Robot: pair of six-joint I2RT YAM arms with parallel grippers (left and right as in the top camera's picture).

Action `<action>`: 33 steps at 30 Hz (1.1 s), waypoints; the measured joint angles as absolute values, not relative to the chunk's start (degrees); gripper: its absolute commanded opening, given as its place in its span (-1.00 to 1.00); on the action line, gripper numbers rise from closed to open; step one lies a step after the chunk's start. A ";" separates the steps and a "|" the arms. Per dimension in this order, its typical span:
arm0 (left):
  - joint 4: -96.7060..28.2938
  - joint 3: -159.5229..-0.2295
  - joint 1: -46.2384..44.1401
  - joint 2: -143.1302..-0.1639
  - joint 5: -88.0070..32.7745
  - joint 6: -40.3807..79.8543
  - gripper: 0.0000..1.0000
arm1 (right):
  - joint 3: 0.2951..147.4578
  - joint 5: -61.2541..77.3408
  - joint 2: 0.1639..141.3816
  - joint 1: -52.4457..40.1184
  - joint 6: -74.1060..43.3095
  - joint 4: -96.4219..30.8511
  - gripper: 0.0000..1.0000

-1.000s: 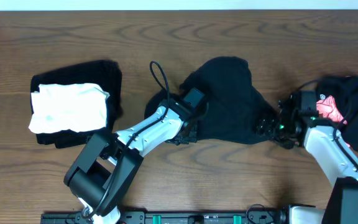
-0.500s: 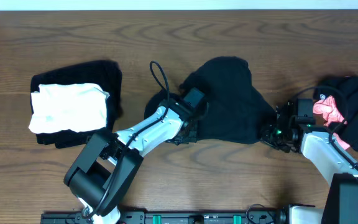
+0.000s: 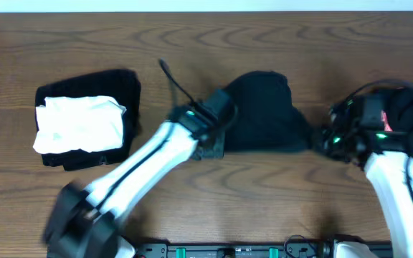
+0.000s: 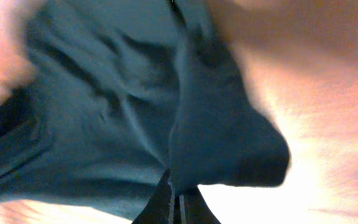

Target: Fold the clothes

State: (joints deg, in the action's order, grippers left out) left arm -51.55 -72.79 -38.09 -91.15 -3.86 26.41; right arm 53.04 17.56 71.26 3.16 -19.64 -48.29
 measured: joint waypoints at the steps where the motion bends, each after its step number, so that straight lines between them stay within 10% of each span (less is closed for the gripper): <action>1: -52.56 -74.91 -37.82 -88.42 -2.92 25.80 -0.89 | 55.59 17.08 69.52 3.16 -19.46 -49.10 -0.97; 33: -69.52 -102.30 -37.34 -72.29 3.46 11.60 -0.88 | 82.39 12.43 63.44 3.09 -13.52 -54.35 -0.97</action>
State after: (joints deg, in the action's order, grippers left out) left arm -69.52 -102.30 -37.34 -72.29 3.46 11.60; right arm 82.39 12.43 63.44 3.09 -13.52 -54.35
